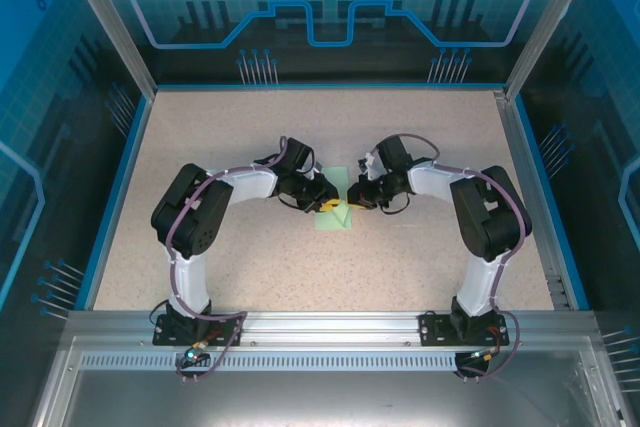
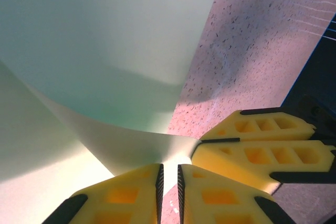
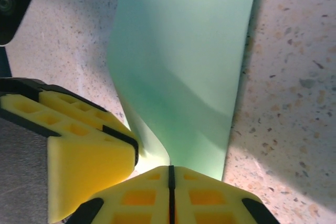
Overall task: Fold a paper plane with a square sheet of paper (pick it up from the middle)
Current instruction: Fold the triangle a second time at the center of the table.
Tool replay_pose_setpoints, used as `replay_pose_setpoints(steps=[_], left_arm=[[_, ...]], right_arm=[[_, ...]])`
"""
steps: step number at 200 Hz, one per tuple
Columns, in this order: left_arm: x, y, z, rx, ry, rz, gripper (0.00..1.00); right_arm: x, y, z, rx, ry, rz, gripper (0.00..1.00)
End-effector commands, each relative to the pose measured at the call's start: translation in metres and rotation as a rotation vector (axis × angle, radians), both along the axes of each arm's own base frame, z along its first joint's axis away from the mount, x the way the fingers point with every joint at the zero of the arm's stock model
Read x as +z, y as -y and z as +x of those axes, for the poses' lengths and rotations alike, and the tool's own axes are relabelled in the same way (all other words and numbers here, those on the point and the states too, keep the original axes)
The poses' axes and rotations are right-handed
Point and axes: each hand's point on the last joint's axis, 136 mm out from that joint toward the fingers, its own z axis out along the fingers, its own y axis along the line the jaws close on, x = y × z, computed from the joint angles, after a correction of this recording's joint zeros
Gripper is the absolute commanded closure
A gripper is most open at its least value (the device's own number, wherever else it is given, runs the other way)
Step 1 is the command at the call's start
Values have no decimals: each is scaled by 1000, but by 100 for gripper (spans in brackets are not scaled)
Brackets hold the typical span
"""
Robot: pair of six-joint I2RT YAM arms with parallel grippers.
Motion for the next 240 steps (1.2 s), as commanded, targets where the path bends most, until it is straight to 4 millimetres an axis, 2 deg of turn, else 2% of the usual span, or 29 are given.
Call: replay_pose_setpoints(steps=[1,32,163,240], left_arm=[[17,3,-3,-17,33,-15,82],[22,6,0,-24,48,-35,82],[3,11,-4,-50,4,-26,83],[-4,14,-5,-62,-7,-15,83]], right_arm=[[-6,-4,0,33,20,-50,93],[-11,-2,3,48,25,-82,93],[-16,-6,10,83,33,-100,93],[-20,-2,13,75,35,-137,93]])
